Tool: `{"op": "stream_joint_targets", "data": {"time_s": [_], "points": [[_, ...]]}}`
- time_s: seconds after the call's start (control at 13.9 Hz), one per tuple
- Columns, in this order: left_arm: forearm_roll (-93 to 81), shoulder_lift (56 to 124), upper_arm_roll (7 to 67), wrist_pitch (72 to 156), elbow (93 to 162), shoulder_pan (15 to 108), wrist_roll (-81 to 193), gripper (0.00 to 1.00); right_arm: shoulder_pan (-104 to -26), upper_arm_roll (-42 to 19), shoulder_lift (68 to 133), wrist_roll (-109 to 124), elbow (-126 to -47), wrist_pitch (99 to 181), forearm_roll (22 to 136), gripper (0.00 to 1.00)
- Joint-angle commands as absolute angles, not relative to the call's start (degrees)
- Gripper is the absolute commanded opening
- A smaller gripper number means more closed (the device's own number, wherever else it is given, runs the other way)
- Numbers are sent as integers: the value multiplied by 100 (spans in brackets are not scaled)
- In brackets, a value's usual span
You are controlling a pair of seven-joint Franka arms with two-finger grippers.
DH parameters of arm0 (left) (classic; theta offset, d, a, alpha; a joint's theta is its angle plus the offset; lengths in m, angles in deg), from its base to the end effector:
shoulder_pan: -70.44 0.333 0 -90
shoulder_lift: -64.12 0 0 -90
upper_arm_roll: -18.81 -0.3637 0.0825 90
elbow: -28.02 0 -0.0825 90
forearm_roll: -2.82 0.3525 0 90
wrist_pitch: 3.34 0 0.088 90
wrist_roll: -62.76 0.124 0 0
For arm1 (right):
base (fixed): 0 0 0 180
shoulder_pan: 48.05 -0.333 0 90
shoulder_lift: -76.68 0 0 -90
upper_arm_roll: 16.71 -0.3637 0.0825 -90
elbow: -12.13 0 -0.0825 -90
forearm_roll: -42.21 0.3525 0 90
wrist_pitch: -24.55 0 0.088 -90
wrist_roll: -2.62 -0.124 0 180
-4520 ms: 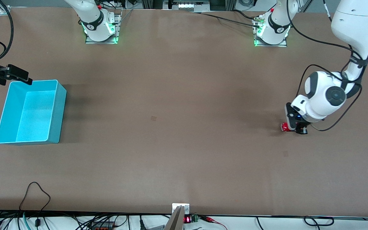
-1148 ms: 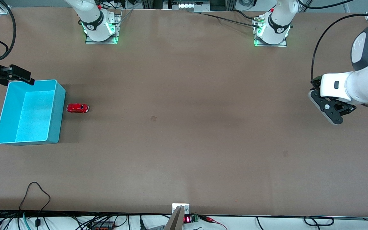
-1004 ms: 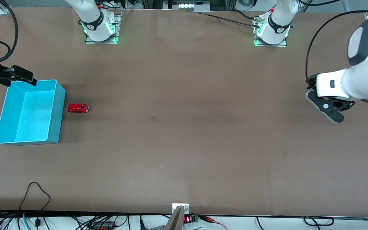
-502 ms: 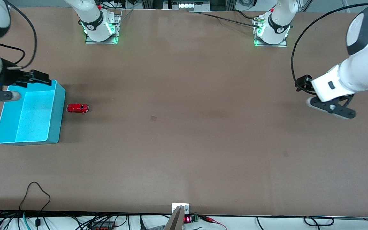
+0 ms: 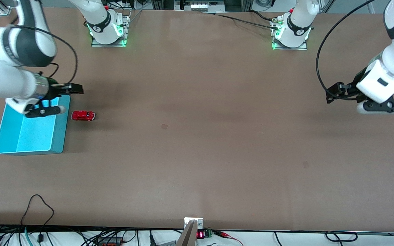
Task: Wind red beetle toy and store in blue box
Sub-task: 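Reach the right gripper to the red car beside the blue box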
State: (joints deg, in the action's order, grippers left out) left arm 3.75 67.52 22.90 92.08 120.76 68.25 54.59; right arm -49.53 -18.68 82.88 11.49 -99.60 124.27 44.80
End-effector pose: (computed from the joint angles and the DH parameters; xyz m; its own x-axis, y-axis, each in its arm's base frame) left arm 0.5467 -0.0570 0.6105 0.9994 0.0315 -0.0106 0.0314 -0.9994 -0.0136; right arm 0.5151 0.0354 0.4483 0.9312 0.2038 -0.3022 0.1846 -0.9786 -0.0913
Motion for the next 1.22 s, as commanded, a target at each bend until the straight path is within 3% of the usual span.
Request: {"op": "stream_joint_targets", "data": {"time_s": [0.0,0.29,0.65,1.15], "points": [[229,6280,2241,9501,12681,6675,5529,100,-4709,-1996,7774,2235,-11167,13437,4397,100],[247,6280,2259,9457,12646,6675,5538,100,-4419,-2014,7835,3651,-11987,14853,4300,100],[291,6289,2312,9158,12505,6754,5555,100,-4182,-2014,8616,5866,-12014,16181,3334,100],[282,6324,2303,9123,12487,6772,5704,100,-4058,-2014,9302,7530,-12006,17159,3289,100]]}}
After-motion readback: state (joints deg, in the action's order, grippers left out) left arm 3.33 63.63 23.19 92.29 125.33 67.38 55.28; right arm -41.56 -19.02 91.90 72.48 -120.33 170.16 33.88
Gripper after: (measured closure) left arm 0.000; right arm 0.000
